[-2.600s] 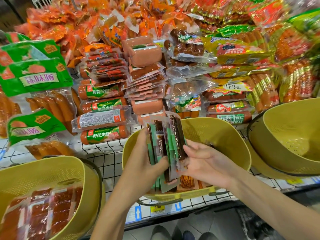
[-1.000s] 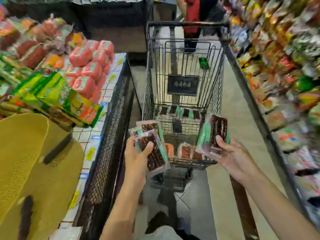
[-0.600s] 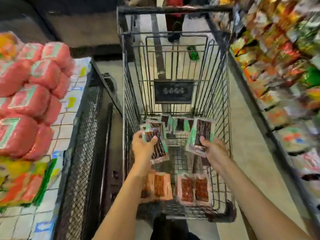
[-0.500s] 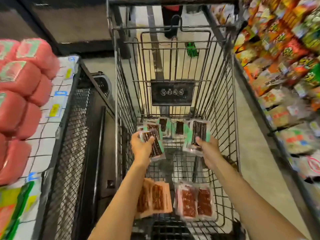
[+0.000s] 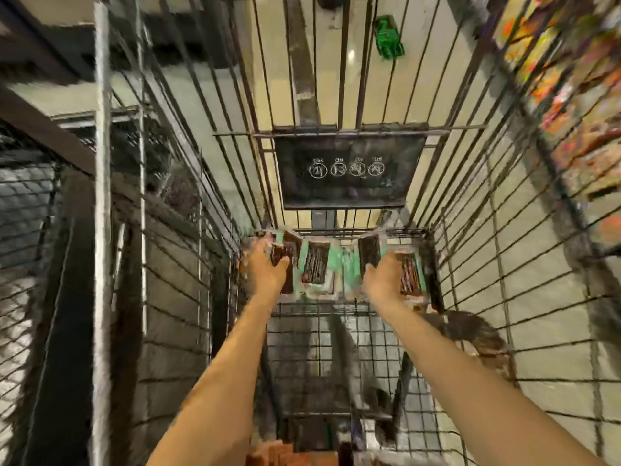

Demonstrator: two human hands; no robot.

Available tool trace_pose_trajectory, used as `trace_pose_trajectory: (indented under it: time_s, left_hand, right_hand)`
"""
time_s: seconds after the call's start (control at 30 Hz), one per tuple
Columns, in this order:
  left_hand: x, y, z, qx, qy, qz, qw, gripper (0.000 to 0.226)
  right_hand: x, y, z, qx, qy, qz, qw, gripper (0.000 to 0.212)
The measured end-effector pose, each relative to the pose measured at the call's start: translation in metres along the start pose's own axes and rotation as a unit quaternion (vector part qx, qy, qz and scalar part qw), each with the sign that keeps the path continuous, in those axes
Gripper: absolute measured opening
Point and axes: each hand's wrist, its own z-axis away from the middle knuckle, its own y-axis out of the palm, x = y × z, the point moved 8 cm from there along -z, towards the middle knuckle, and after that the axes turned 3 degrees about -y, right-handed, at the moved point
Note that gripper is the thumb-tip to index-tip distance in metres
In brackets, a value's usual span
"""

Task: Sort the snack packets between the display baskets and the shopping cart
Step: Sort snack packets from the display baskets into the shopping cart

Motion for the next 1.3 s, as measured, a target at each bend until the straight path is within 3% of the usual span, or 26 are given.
trace_pose_trajectory:
  time_s: [0.1, 0.23, 0.4, 0.6, 0.7, 0.87, 1.0, 1.2, 1.3]
  left_hand:
    - [0.011, 0.025, -0.004, 0.027, 0.01, -0.025, 0.999, 0.061]
    - [0.028, 0.023, -0.014, -0.019, -0.032, -0.116, 0.993, 0.052]
    - [0.02, 0.016, -0.015, -0.003, -0.021, -0.165, 0.986, 0.044]
    - [-0.002, -0.022, 0.036, -0.006, -0.032, -0.084, 0.996, 0.043]
    - [-0.012, -0.053, 0.089, -0.004, -0.028, -0.076, 0.997, 0.036]
    - [-0.043, -0.105, 0.204, 0.055, 0.126, -0.078, 0.987, 0.033]
    - [-0.041, -0.16, 0.304, 0.072, 0.233, -0.091, 0.966, 0.035]
    - [0.008, -0.248, 0.436, 0.047, 0.251, -0.063, 0.965, 0.027]
    - [0.047, -0.278, 0.494, 0.0, 0.213, -0.043, 0.976, 0.029]
  right_hand:
    - [0.0, 0.015, -0.004, -0.015, -0.057, 0.033, 0.998, 0.052]
    - [-0.01, 0.016, 0.0, -0.107, -0.05, 0.076, 0.99, 0.05]
    - [-0.014, 0.014, 0.012, -0.069, -0.06, 0.139, 0.986, 0.044]
    - [0.001, -0.036, 0.071, -0.001, -0.118, 0.129, 0.985, 0.045]
    - [0.013, -0.068, 0.136, 0.064, -0.159, 0.085, 0.981, 0.04]
    - [0.032, -0.122, 0.257, 0.163, -0.239, 0.104, 0.952, 0.039]
    - [0.04, -0.162, 0.345, 0.216, -0.277, 0.041, 0.935, 0.035]
    - [0.035, -0.198, 0.439, 0.241, -0.37, 0.036, 0.896, 0.031]
    - [0.021, -0.205, 0.471, 0.273, -0.38, 0.034, 0.883, 0.037]
